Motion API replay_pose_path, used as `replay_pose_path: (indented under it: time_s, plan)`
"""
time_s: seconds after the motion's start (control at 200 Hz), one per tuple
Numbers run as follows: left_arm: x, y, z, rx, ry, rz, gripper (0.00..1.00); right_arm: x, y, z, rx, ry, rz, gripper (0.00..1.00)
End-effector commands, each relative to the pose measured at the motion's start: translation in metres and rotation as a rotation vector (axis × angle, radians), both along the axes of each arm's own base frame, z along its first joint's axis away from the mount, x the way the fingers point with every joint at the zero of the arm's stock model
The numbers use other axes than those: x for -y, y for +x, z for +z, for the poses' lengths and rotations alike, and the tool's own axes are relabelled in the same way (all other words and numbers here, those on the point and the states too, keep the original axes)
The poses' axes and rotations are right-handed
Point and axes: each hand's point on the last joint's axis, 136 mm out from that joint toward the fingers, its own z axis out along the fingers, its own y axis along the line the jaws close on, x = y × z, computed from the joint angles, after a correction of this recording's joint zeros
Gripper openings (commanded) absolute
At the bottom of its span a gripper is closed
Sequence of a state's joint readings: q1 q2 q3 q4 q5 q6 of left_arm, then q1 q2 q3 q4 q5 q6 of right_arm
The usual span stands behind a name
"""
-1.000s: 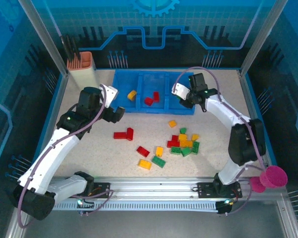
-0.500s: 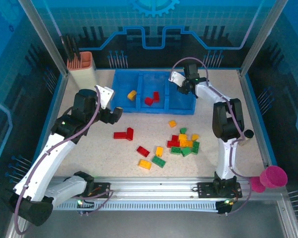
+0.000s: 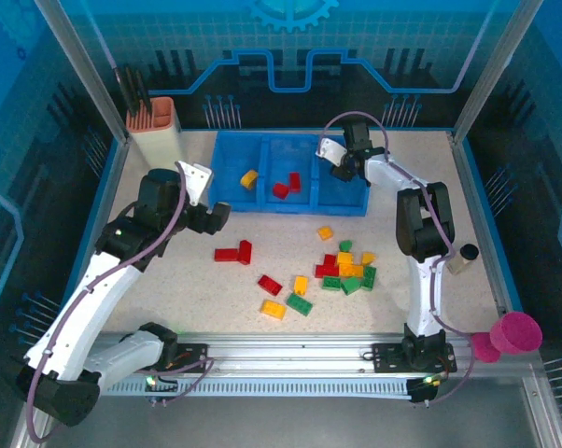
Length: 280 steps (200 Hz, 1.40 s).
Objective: Sort the legos into containers by color
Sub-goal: Place the lego in the container, then pick up the lego from the center of the table.
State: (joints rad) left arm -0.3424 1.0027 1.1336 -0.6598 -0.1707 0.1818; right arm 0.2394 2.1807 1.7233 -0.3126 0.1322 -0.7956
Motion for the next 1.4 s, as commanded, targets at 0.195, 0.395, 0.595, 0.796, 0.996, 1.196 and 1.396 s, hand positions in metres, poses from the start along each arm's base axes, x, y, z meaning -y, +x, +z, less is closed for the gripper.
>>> replay_pose_path:
  time_s: [0.195,0.395,0.595,0.796,0.996,1.196,1.396]
  plan:
    - [-0.011,-0.001,0.023,0.043,-0.009,0.057,0.99,-0.01,-0.007,0.047,0.065,0.034,0.031,0.63]
    - [-0.012,-0.003,0.031,0.064,-0.032,0.065,0.99,-0.021,-0.025,0.1,0.215,-0.013,0.034,0.8]
    - [-0.014,-0.001,0.043,0.103,-0.031,0.076,0.99,-0.013,-0.062,0.191,0.455,0.158,-0.183,1.0]
    - [-0.014,-0.003,0.052,0.147,-0.047,0.071,0.99,0.005,-0.133,0.226,0.338,0.281,-0.366,1.0]
    - [-0.014,0.002,0.051,0.166,-0.08,0.096,0.99,-0.002,-0.213,0.173,-0.073,0.454,-0.435,1.0]
    - [-0.012,0.005,0.05,0.179,-0.087,0.087,0.99,-0.016,-0.265,0.11,-0.347,0.587,-0.574,1.0]
    - [-0.008,0.009,0.044,0.158,-0.094,0.077,0.99,-0.014,-0.266,0.057,-0.401,0.559,-0.712,0.95]
